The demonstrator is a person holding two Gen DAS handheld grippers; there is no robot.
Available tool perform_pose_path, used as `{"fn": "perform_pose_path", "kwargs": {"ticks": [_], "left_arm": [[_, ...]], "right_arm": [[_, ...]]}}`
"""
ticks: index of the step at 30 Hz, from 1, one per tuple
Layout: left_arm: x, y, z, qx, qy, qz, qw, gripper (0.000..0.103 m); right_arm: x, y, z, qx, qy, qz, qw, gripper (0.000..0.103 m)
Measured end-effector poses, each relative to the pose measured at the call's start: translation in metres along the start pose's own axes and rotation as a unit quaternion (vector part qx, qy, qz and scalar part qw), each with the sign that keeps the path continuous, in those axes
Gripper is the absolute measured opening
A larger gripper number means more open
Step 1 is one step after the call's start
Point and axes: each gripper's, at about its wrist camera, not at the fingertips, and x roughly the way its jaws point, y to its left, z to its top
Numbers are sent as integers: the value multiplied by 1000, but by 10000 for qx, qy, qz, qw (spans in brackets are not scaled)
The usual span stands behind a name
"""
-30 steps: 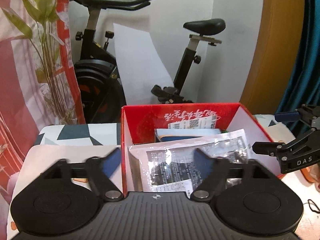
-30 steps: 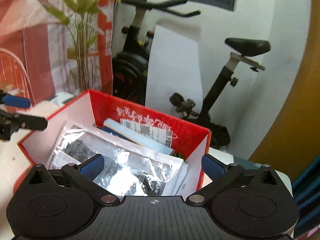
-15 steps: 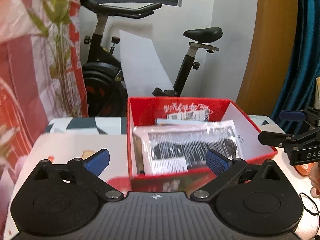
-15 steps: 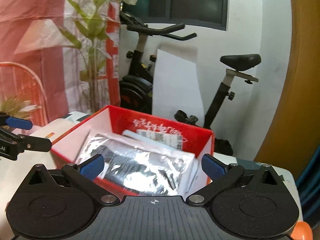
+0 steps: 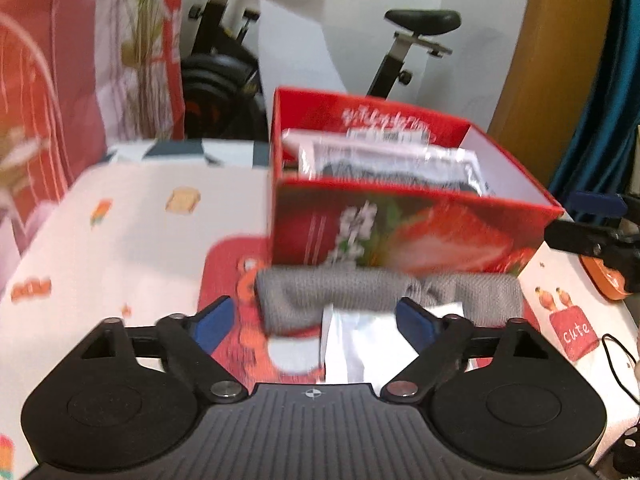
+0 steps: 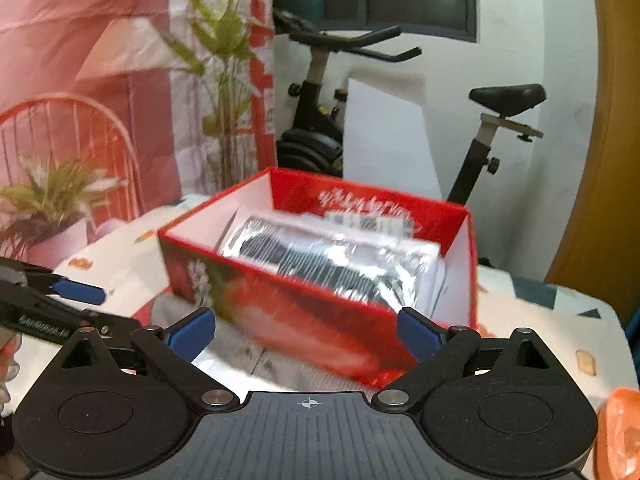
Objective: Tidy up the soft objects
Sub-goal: 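Move both tools back from the box to the white foil pouch, then close the right tool on the white foil pouch while the left tool grips it too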
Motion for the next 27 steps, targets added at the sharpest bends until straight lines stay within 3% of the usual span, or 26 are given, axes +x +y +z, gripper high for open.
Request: {"fn": "perform_pose_path", "kwargs": {"ticks": [2, 6, 10, 12, 15, 20, 23, 27], "left_arm": [[4, 4, -8, -135, 114, -32, 9998, 57], [12, 10, -25, -461, 434, -287, 9976, 49], [20, 10, -41, -535, 636, -265, 9962, 41], [24, 12, -47, -587, 708, -260, 9954, 36], [28, 13, -52, -599, 776, -200, 9950, 35], [31, 13, -53, -624, 837, -269, 9942, 35], [35, 9, -56, -544, 869, -341, 9941, 34], [40, -1, -63, -381, 897, -354, 9946, 35]], "right_arm": [[3, 8, -12, -146, 96, 27, 9998, 96], [16, 17, -39, -282, 413, 190, 9986, 87], [31, 17, -63, -134, 884, 321, 9955, 81], [37, 15, -73, 12, 1102, 383, 9932, 71], [43, 13, -84, 175, 1346, 476, 9896, 64], [42, 14, -94, 196, 1501, 601, 9866, 62], [43, 16, -98, 221, 1517, 699, 9857, 52], [40, 21, -105, 178, 1427, 704, 9871, 53]]}}
